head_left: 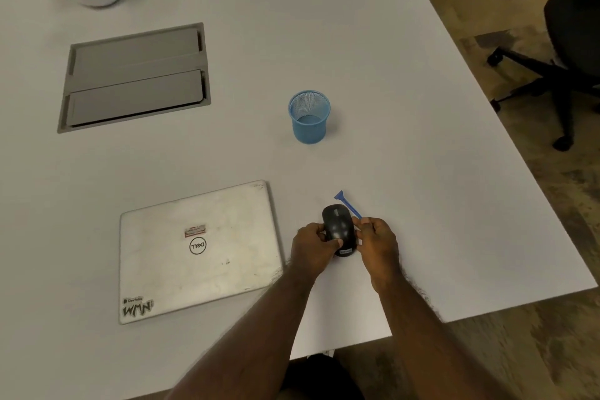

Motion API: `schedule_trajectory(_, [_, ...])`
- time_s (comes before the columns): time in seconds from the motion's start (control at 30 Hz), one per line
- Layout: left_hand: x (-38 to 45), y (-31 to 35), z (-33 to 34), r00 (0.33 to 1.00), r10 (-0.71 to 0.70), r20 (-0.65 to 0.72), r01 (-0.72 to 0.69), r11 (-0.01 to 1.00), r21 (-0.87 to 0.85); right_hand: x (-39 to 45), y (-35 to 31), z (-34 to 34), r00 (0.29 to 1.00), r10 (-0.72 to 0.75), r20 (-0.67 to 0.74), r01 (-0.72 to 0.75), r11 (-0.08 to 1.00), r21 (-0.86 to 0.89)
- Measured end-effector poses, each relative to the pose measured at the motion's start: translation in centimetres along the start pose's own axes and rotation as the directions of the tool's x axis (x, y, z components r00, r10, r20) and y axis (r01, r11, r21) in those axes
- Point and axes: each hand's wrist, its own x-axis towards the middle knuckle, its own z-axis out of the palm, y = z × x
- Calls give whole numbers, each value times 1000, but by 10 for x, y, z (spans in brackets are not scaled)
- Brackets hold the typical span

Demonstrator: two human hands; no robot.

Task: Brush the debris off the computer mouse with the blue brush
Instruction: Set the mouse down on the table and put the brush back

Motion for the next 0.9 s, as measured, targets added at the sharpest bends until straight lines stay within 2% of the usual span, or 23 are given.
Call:
schedule_trajectory(0.23, [0,-2,-16,995,47,-82,-40,995,89,4,-9,-6,992,-107,-63,101,990,-95])
schedule_trajectory(0.3, [-5,-3,-32,976,166,-140,-150,982,119,6,-16,-10,984,-157,-81,146,981,-130])
schedule_trajectory(0.37, [-10,-9,-50,900,363,-240,-310,922,231,8,-27,-14,973,-205,-110,189,971,-147])
schedule_trajectory(0.4, [-11,-11,-61,862,422,-282,-342,893,293,9,-35,-14,966,-230,-121,210,965,-154])
schedule_trajectory(0.53, [-3,-18,-105,820,461,-340,-253,824,506,13,-79,-9,932,-339,-127,314,932,-183])
schedule_trajectory(0.67, [9,-38,-140,865,423,-269,-83,649,756,22,-129,4,883,-455,-113,419,874,-246])
schedule_trajectory(0.8, [25,-61,-165,885,411,-218,-54,556,830,35,-173,25,838,-535,-106,469,806,-362])
schedule_trajectory(0.9, [36,-76,-174,911,361,-199,-35,548,835,45,-193,42,797,-600,-67,498,717,-488])
